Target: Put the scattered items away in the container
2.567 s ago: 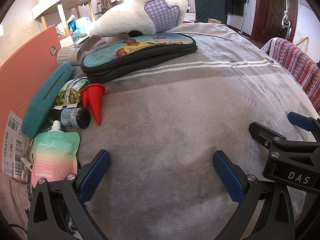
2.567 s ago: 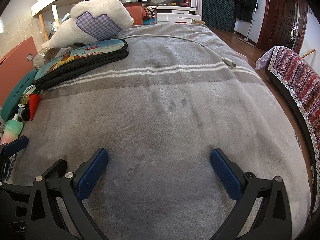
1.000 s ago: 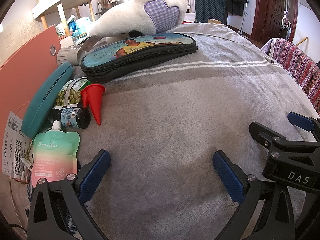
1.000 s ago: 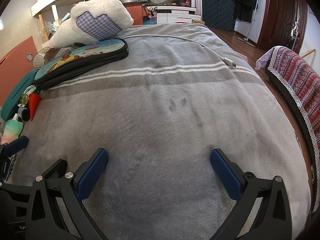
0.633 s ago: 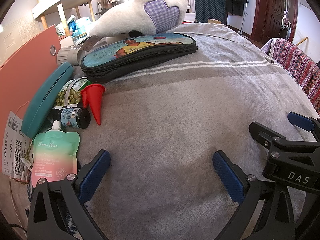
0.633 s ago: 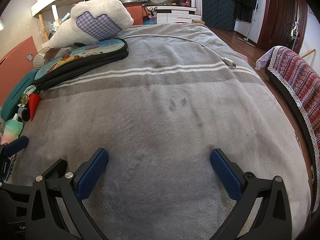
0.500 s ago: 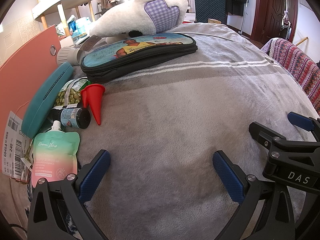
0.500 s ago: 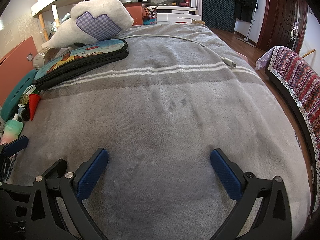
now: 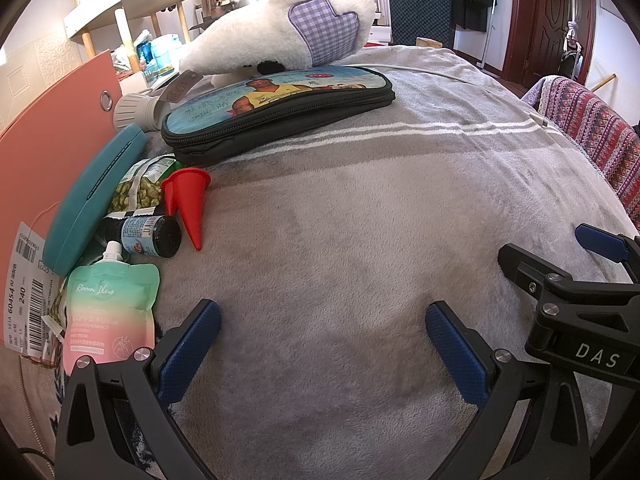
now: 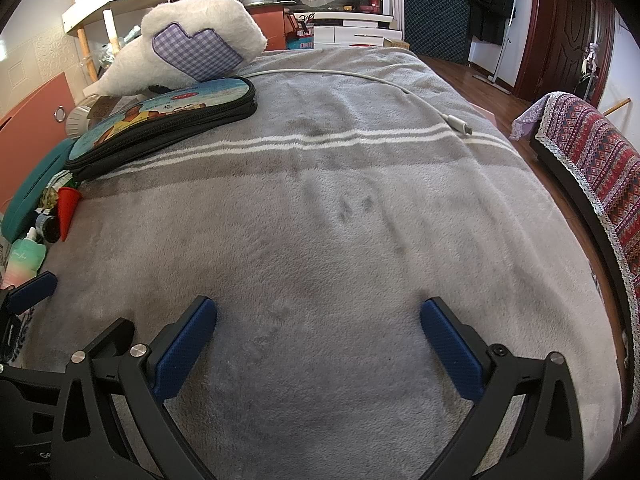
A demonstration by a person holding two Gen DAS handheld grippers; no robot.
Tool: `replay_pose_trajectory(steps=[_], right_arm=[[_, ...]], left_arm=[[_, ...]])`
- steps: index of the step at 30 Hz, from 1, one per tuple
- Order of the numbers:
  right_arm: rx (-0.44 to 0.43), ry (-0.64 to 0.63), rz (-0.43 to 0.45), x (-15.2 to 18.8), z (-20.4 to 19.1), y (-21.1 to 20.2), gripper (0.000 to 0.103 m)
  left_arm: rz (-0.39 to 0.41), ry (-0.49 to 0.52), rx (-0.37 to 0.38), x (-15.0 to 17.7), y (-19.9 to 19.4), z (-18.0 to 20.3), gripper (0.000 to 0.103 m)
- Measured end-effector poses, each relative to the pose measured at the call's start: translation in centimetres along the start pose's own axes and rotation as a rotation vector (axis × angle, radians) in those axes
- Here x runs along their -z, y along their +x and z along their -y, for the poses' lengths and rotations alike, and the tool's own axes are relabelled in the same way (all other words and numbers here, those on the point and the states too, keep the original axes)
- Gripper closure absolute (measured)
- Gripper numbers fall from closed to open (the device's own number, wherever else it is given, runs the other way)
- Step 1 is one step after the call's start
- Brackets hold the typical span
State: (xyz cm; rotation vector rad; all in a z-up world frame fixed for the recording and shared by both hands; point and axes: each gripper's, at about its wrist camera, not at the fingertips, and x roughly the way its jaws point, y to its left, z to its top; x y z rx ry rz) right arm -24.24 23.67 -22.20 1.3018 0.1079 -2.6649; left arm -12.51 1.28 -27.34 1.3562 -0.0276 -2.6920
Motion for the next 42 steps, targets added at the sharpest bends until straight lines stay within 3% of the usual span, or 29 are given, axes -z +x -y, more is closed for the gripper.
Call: replay_pose_trajectory(steps=[42], right_arm=[[0.0, 0.0, 0.0, -0.1, -0.02, -0.04, 0.0]], left_arm=[[0.0, -0.003, -0.002, 0.19, -0.13, -0.17, 0.0]])
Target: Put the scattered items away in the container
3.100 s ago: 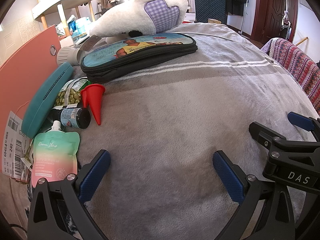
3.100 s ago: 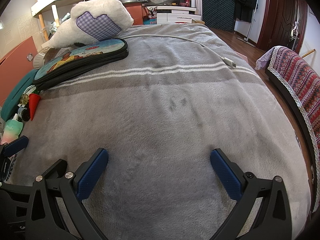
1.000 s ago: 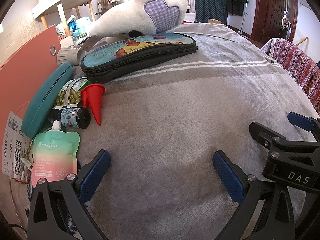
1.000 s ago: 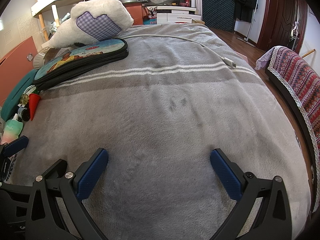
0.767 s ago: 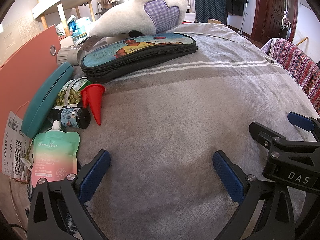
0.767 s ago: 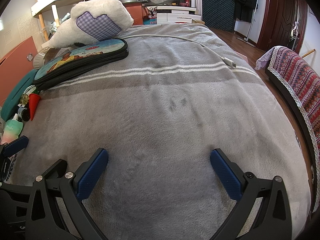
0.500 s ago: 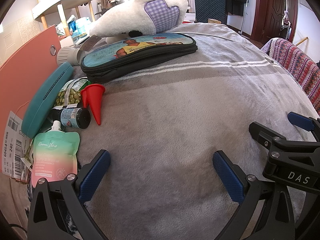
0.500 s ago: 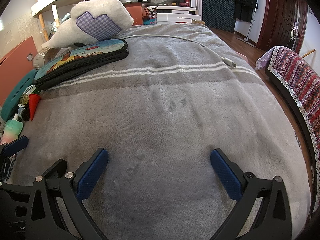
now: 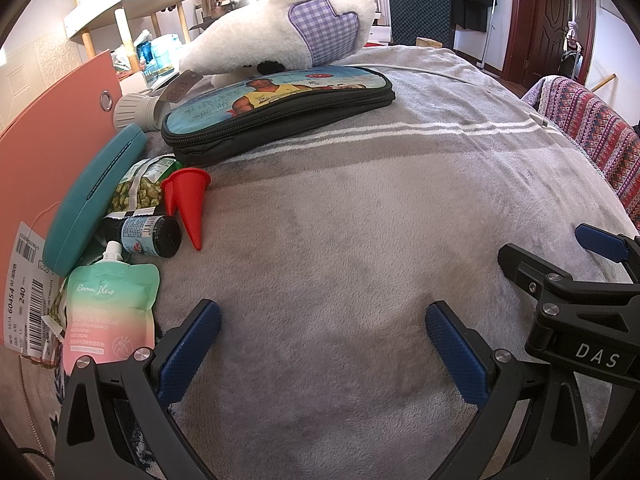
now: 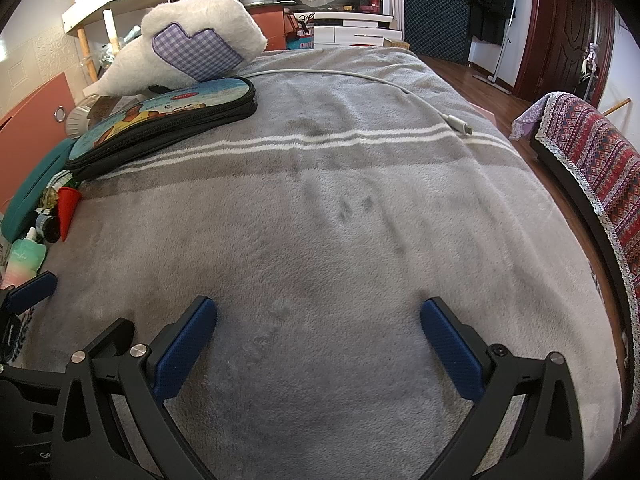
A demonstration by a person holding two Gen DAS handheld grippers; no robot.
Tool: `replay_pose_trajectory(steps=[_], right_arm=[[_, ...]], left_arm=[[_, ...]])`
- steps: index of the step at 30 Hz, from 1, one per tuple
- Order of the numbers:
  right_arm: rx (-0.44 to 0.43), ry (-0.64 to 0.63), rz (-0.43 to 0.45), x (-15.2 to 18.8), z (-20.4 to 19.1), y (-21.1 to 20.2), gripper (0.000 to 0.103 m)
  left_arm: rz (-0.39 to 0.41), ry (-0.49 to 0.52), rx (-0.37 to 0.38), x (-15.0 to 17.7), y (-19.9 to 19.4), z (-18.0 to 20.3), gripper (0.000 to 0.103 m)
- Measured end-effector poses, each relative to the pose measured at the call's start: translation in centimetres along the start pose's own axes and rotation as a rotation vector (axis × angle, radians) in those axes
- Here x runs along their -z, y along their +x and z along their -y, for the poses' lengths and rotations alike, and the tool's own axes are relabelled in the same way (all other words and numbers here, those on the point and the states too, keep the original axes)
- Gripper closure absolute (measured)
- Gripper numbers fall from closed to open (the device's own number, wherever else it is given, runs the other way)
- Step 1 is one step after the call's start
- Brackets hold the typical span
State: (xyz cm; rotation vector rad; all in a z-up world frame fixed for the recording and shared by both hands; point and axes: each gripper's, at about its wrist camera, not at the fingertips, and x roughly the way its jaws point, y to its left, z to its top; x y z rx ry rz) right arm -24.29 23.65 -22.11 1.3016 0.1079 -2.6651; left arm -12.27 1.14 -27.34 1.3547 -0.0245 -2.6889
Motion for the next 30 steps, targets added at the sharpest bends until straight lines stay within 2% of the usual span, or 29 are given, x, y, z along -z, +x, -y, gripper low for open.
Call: replay_pose_trajectory(steps=[30], right_arm=[[0.0, 0.0, 0.0, -0.12, -0.01, -0.11, 0.0]], left_arm=[[0.0, -0.002, -0.002, -0.11, 0.18, 0.24, 0.0]])
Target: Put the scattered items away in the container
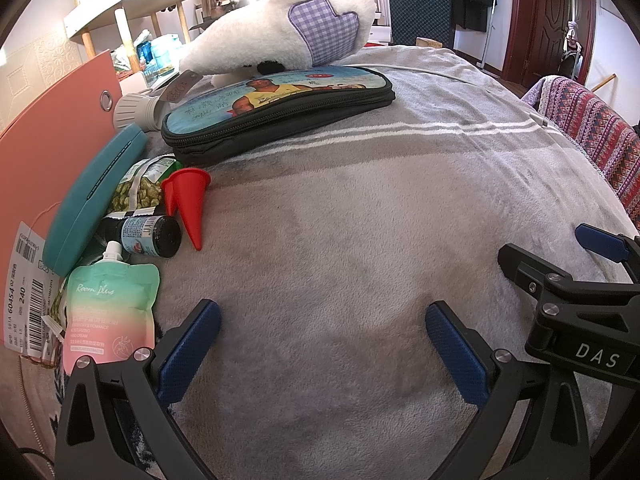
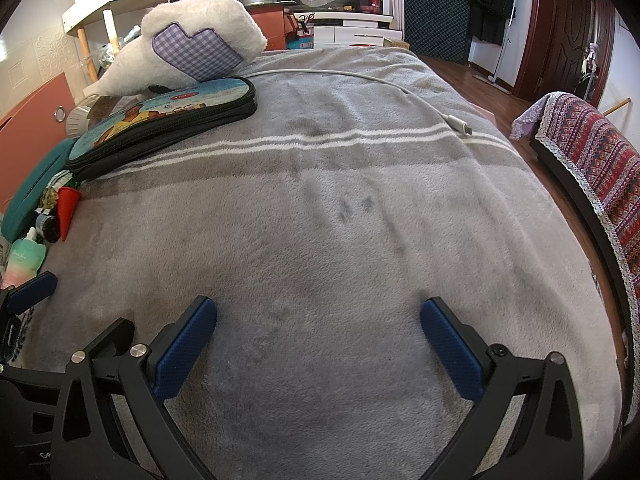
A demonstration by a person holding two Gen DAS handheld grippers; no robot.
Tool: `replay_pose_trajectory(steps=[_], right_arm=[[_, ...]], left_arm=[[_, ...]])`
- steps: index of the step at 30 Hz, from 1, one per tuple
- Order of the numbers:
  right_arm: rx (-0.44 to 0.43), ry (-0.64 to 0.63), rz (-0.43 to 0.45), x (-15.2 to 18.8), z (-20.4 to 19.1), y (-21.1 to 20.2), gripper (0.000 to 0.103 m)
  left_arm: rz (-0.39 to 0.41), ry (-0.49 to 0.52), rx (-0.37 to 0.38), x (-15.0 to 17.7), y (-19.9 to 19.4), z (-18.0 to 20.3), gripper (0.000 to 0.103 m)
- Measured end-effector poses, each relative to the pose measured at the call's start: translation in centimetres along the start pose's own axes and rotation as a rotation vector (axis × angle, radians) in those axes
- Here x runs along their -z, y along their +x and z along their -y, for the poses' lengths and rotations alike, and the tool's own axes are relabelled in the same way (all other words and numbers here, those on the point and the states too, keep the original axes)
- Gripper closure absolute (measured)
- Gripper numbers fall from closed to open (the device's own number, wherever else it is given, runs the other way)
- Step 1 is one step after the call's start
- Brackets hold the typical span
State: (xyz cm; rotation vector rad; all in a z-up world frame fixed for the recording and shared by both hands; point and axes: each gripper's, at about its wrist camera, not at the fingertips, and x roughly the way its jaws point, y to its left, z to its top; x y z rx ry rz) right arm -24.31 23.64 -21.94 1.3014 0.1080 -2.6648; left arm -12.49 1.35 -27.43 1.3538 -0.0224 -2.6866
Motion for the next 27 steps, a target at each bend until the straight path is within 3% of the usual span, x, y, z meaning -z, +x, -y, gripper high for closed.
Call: replay_pose_trajectory(steps=[27], right_arm=[[0.0, 0.0, 0.0, -0.03, -0.01, 0.01, 0.0]], left_arm=[[0.0, -0.002, -0.001, 0.03, 0.02, 0.03, 0.0]])
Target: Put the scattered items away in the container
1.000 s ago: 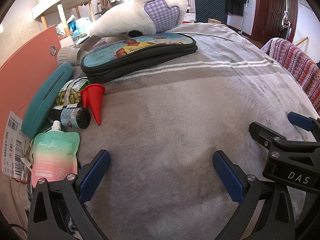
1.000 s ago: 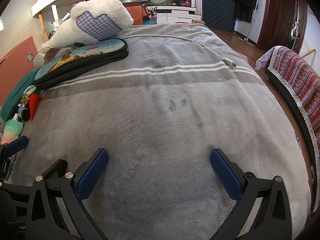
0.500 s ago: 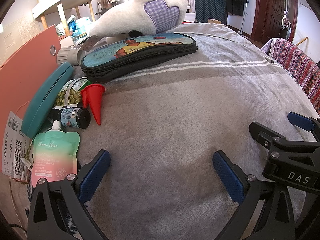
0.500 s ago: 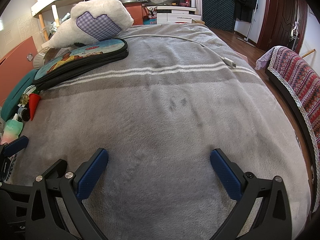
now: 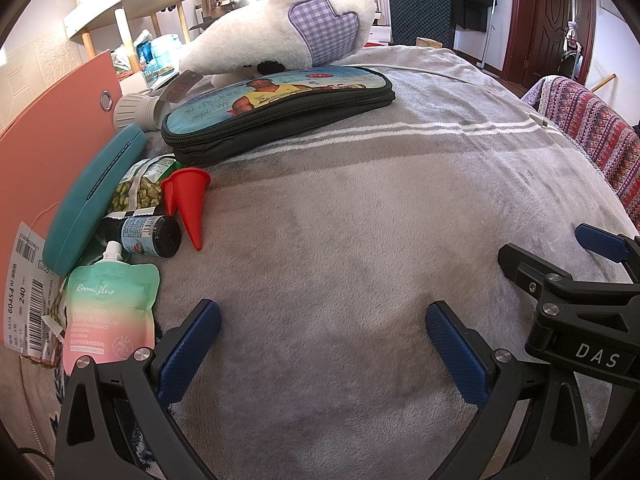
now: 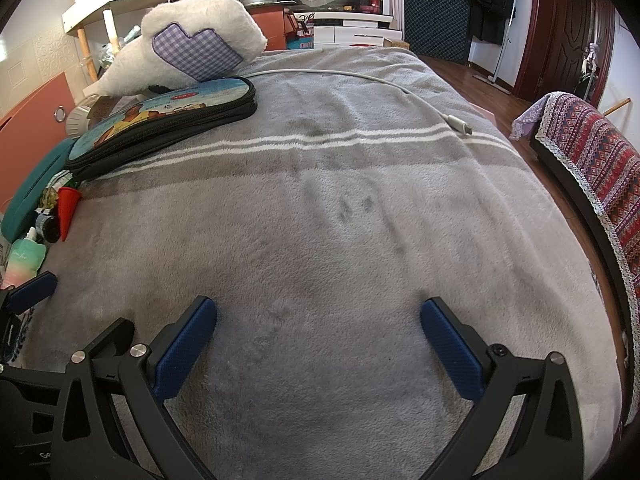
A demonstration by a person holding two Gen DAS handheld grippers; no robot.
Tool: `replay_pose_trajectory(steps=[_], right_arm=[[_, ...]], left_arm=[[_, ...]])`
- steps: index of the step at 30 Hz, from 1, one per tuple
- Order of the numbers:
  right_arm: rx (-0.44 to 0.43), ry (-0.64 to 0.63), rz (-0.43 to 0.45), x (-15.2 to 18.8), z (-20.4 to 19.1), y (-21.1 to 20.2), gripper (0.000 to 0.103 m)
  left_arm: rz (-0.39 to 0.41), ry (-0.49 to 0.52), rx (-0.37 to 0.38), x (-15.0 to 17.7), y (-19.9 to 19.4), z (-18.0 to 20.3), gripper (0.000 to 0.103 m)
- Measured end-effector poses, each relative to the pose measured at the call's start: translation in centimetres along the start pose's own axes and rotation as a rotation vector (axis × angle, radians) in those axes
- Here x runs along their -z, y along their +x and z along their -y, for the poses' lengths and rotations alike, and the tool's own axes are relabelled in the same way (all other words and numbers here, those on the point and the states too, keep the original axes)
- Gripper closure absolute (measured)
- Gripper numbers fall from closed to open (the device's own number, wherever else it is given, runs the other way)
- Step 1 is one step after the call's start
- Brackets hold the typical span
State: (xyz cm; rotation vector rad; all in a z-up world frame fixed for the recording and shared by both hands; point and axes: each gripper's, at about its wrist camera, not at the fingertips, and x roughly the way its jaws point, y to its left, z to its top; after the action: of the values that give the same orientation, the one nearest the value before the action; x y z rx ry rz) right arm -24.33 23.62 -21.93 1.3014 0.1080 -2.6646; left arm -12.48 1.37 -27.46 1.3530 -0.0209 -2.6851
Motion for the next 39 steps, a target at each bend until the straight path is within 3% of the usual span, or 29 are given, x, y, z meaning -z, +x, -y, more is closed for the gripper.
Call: replay_pose_trajectory(steps=[39], right_arm=[[0.0, -0.001, 0.0, 0.04, -0.04, 0.0, 0.0]], left_arm=[[0.0, -0.002, -0.002, 0.04, 0.02, 0.04, 0.0]])
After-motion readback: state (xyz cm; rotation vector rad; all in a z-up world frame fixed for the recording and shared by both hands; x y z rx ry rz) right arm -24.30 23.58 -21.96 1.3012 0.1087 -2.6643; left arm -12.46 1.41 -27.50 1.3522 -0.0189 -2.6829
